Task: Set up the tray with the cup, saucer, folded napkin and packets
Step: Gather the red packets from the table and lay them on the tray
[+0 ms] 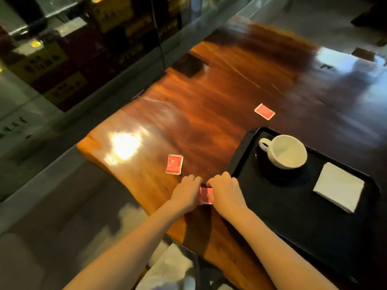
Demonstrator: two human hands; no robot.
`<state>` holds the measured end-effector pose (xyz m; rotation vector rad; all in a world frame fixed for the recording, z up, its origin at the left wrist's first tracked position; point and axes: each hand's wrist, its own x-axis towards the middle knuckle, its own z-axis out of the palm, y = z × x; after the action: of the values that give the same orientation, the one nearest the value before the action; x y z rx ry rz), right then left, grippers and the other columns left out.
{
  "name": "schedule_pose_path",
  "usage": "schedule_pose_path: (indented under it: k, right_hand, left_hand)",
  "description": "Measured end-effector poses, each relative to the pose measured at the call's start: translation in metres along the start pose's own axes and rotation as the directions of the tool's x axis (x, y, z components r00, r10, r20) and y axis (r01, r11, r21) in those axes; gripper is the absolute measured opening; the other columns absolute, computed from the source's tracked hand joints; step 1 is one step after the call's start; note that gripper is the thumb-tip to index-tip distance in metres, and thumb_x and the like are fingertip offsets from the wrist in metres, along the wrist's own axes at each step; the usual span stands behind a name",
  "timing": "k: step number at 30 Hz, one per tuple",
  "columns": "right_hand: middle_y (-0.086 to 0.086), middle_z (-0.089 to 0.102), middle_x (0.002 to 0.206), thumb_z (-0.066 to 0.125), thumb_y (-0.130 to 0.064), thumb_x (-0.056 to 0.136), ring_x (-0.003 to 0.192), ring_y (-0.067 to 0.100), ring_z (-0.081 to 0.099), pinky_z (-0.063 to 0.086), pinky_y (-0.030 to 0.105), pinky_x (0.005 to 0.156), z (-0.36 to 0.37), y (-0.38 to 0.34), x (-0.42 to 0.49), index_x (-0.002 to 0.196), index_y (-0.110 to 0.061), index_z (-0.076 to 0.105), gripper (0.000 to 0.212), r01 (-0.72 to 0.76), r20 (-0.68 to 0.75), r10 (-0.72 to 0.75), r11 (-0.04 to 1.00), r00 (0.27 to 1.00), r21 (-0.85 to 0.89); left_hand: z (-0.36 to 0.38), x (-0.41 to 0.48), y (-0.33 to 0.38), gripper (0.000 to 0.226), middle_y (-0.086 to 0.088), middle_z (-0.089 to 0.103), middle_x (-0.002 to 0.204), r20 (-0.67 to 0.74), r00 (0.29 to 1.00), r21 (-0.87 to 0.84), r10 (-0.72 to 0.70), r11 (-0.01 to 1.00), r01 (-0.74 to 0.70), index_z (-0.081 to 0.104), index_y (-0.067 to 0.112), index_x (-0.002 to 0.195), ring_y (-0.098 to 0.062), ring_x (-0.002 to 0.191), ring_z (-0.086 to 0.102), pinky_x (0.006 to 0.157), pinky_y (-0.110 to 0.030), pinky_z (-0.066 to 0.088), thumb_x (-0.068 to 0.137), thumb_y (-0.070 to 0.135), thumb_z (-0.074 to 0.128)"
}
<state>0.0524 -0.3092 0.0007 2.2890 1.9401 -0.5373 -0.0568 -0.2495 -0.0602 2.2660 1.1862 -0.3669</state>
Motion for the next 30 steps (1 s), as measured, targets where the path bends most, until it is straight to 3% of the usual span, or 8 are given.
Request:
schedule_pose_path:
  k: [7,13,17,19,22,25,28,30]
  right_hand:
    - [0.002,0.052,0.125,0.047,-0.033,0.095,0.112,0.022,0.043,0.036,0.033,0.089,0.032,-0.016,0.028,0.121,-0.019,0.05,0.03,0.019,0.118,-0.003,0.991,0.993,-0.131]
    - [-0.003,0.053,0.121,0.046,-0.035,0.095,0.106,0.017,0.042,0.033,0.029,0.085,0.038,-0.017,0.045,0.116,-0.025,0.053,0.024,-0.013,0.15,0.024,0.997,0.988,-0.074]
    - [-0.006,0.058,0.106,0.05,-0.039,0.092,0.098,0.012,0.045,0.035,0.028,0.086,0.028,-0.022,0.059,0.101,-0.026,0.058,0.017,-0.055,0.127,0.048,0.997,0.991,0.055]
    - [-0.007,0.059,0.095,0.057,-0.037,0.089,0.091,0.011,0.049,0.042,0.027,0.082,0.02,-0.026,0.068,0.091,-0.024,0.058,0.014,-0.089,0.123,0.063,0.972,0.99,0.218]
    - [-0.009,0.059,0.09,0.063,-0.031,0.085,0.081,0.006,0.054,0.043,0.017,0.068,0.009,-0.032,0.084,0.091,-0.022,0.06,0.011,-0.122,0.221,0.01,0.856,0.975,0.502]
    - [-0.016,0.057,0.091,0.066,-0.03,0.083,0.08,0.0,0.055,0.041,0.009,0.063,0.001,-0.03,0.099,0.099,-0.027,0.059,0.017,-0.151,0.293,-0.067,0.734,0.954,0.662]
    - [-0.008,0.06,0.088,0.064,-0.03,0.086,0.075,0.006,0.056,0.045,0.017,0.065,0.004,-0.025,0.116,0.103,-0.021,0.06,0.02,-0.292,0.277,0.131,0.665,0.952,0.687]
    - [0.0,0.061,0.099,0.062,-0.033,0.087,0.083,0.012,0.057,0.044,0.021,0.067,0.012,-0.029,0.128,0.113,-0.016,0.056,0.031,-0.375,0.245,0.285,0.748,0.926,0.548]
  left_hand:
    - [0.012,0.002,-0.021,0.028,-0.004,0.052,0.123,-0.073,0.997,-0.145,0.038,0.988,-0.048,0.049,0.017,0.116,-0.02,0.109,0.048,0.091,-0.028,0.047,0.09,0.021,0.059]
    - [-0.002,0.002,-0.031,0.014,-0.005,0.059,0.115,-0.099,0.991,-0.241,0.094,0.964,-0.115,0.053,0.016,0.108,-0.018,0.101,0.055,0.087,-0.027,0.047,0.095,0.019,0.047]
    - [-0.026,0.004,-0.043,0.006,-0.002,0.064,0.102,-0.094,0.994,-0.368,0.052,0.926,-0.083,0.057,0.017,0.097,-0.016,0.089,0.06,0.075,-0.02,0.046,0.093,0.018,0.052]
    - [-0.039,0.004,-0.052,0.003,0.001,0.062,0.097,-0.122,0.99,-0.419,0.065,0.901,-0.111,0.053,0.02,0.094,-0.014,0.085,0.059,0.07,-0.017,0.043,0.091,0.018,0.054]
    - [-0.055,0.008,-0.07,0.011,0.008,0.058,0.086,-0.092,0.995,-0.54,0.034,0.838,-0.078,0.047,0.026,0.089,-0.009,0.074,0.057,0.063,-0.014,0.043,0.09,0.023,0.057]
    - [-0.064,0.014,-0.095,0.01,0.003,0.063,0.09,-0.086,0.996,-0.64,-0.034,0.768,-0.03,0.054,0.025,0.09,-0.014,0.078,0.063,0.065,-0.028,0.051,0.087,0.019,0.062]
    - [-0.069,0.011,-0.121,0.011,-0.005,0.065,0.095,-0.038,0.969,-0.788,-0.244,0.604,0.121,0.058,0.026,0.083,-0.021,0.086,0.065,0.062,-0.03,0.054,0.088,0.016,0.062]
    - [-0.07,0.007,-0.134,0.011,-0.004,0.065,0.092,-0.013,0.935,-0.851,-0.355,0.495,0.176,0.058,0.026,0.081,-0.019,0.086,0.064,0.062,-0.026,0.051,0.089,0.019,0.061]
